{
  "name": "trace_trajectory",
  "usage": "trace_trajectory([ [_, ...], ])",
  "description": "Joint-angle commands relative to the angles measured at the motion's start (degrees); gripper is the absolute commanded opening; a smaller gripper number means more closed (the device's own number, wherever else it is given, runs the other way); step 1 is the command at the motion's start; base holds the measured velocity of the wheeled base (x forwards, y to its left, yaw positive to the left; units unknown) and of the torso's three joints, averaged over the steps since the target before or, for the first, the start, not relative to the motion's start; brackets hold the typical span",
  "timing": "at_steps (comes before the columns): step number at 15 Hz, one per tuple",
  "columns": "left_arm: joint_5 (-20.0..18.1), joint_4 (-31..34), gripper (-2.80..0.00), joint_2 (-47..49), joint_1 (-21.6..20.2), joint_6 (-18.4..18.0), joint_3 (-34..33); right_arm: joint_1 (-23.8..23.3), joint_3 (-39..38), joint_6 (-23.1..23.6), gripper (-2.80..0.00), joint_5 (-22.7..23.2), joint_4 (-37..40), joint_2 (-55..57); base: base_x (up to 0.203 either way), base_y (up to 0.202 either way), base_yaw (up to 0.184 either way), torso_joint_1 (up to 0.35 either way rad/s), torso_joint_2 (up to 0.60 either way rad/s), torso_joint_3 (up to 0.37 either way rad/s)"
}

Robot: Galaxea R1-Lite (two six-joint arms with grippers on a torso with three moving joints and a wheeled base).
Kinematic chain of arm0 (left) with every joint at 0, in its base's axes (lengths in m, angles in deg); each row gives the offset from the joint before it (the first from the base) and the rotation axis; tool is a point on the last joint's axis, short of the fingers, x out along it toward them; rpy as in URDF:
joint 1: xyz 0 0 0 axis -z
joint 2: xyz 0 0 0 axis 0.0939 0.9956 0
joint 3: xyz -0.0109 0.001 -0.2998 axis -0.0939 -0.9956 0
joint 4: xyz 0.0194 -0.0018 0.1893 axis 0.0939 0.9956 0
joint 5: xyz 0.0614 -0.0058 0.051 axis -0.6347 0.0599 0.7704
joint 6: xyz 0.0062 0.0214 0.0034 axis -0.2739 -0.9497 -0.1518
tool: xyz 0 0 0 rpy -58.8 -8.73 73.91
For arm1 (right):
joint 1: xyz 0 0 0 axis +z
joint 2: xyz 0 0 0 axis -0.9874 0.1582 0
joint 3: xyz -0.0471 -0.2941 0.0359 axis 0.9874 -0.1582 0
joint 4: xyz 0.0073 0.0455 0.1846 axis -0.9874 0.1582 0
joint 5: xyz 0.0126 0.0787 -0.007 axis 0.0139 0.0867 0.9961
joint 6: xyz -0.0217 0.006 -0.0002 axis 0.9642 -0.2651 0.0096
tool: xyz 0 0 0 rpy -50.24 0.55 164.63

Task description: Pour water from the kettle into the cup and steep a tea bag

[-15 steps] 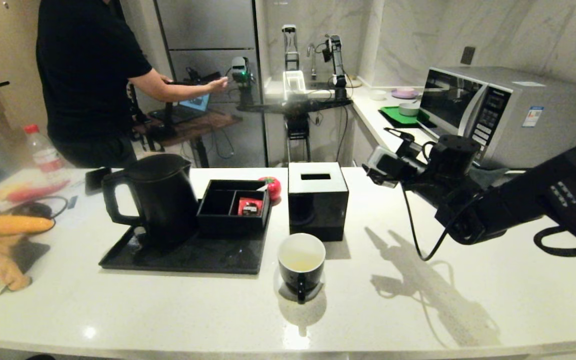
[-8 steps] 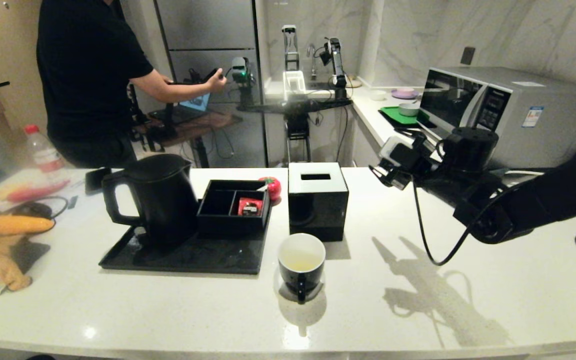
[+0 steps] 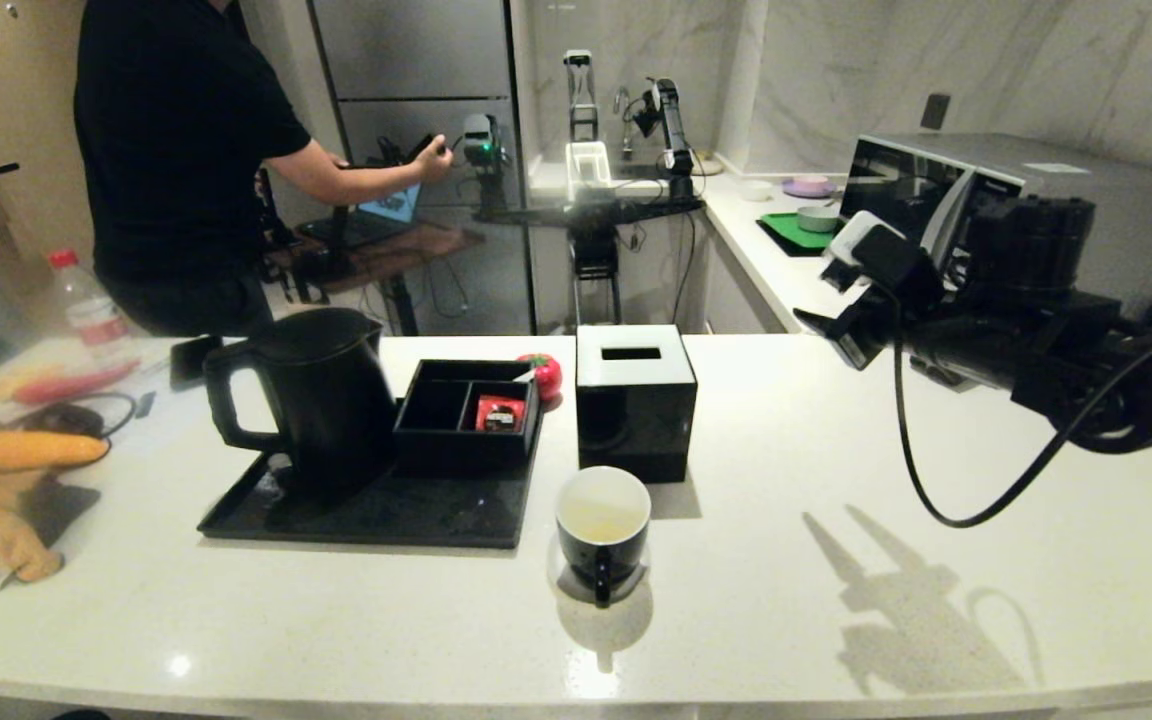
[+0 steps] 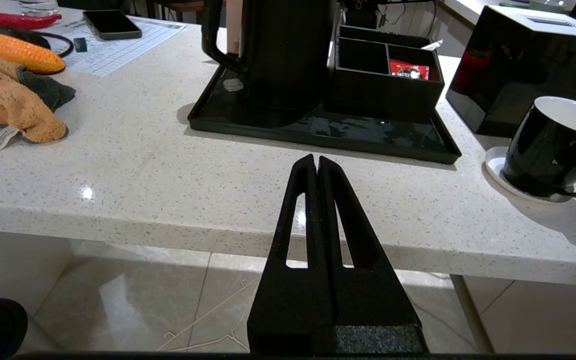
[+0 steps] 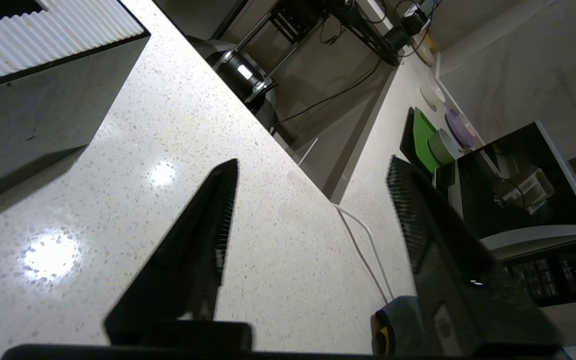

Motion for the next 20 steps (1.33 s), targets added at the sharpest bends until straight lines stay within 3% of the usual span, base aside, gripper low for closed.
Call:
trace_trajectory([
  [1,0.0,0.0,-2.80,0.0,0.0,0.1,0.0,-0.1,0.0,-0.3,-2.80,0.0,2.2,-2.1,0.000,0.000,0.000,0.000,0.00,0.000],
  [6,0.0,0.0,-2.80,0.0,0.0,0.1,0.0,-0.1,0.1,-5.6,-2.80,0.0,12.2,-5.4,0.000,0.000,0.000,0.000,0.00,0.000],
  [9,0.0,0.0,-2.80,0.0,0.0,0.1,0.0,-0.1,0.1,-13.6,-2.80,-0.2,21.1,-7.6,0.000,0.000,0.000,0.000,0.00,0.000],
  [12,0.0,0.0,-2.80,0.0,0.0,0.1,0.0,-0.3,-5.1,-21.4,-2.80,-1.9,21.6,-9.9,0.000,0.000,0.000,0.000,0.00,0.000],
  [15,0.0,0.0,-2.80,0.0,0.0,0.1,0.0,-0.3,-13.3,-29.8,-2.80,-9.8,20.6,-15.1,0.000,0.000,0.000,0.000,0.00,0.000],
  [18,0.0,0.0,-2.80,0.0,0.0,0.1,0.0,-1.4,-23.1,-38.2,-2.80,-21.8,15.1,-20.9,0.000,0.000,0.000,0.000,0.00,0.000],
  [20,0.0,0.0,-2.80,0.0,0.0,0.1,0.0,-3.7,-31.8,-40.6,-2.80,-25.1,10.0,-26.0,0.000,0.000,0.000,0.000,0.00,0.000],
])
